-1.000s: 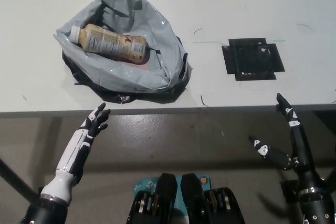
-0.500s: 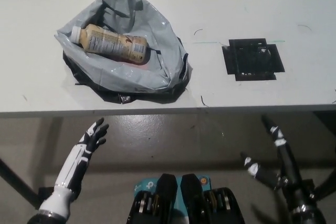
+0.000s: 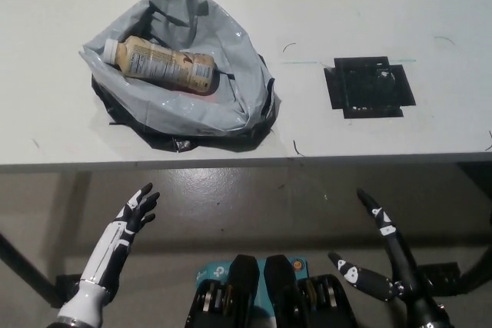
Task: Use the right hand to pick up a bottle of protein shake and place it into a plastic bag on the left side
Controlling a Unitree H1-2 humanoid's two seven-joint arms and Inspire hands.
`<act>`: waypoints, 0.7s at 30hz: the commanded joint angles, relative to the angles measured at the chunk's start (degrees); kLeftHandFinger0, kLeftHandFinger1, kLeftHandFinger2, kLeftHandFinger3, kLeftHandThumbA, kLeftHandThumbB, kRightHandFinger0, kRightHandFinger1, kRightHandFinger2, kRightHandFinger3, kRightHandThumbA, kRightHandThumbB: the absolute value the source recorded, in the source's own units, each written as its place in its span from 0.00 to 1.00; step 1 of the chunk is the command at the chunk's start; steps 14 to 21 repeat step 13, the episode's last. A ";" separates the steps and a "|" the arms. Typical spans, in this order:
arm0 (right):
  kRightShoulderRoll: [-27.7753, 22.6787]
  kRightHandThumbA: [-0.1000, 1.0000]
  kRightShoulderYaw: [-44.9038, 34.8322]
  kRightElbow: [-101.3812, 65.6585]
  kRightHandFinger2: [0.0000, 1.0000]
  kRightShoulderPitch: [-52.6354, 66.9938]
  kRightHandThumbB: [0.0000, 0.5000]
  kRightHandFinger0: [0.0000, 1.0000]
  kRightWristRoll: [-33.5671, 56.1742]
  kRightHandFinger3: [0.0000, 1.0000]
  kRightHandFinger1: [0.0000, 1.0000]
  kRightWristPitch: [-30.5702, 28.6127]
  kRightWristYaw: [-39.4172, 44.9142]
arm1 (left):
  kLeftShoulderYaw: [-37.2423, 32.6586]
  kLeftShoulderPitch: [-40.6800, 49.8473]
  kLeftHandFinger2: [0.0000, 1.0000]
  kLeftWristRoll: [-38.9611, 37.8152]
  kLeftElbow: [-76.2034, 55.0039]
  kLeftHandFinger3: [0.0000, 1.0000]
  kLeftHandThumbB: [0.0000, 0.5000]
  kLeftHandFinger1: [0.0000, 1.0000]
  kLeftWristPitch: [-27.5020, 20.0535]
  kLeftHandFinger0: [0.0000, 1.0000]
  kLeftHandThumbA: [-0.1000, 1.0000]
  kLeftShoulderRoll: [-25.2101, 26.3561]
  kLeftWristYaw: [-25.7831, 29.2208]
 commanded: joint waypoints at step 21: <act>-0.84 0.76 0.81 -1.11 1.00 0.42 0.52 1.00 0.11 1.00 1.00 -3.15 -0.39 | -0.10 1.47 1.00 0.86 -0.85 1.00 0.42 1.00 -1.78 1.00 1.00 0.62 -0.38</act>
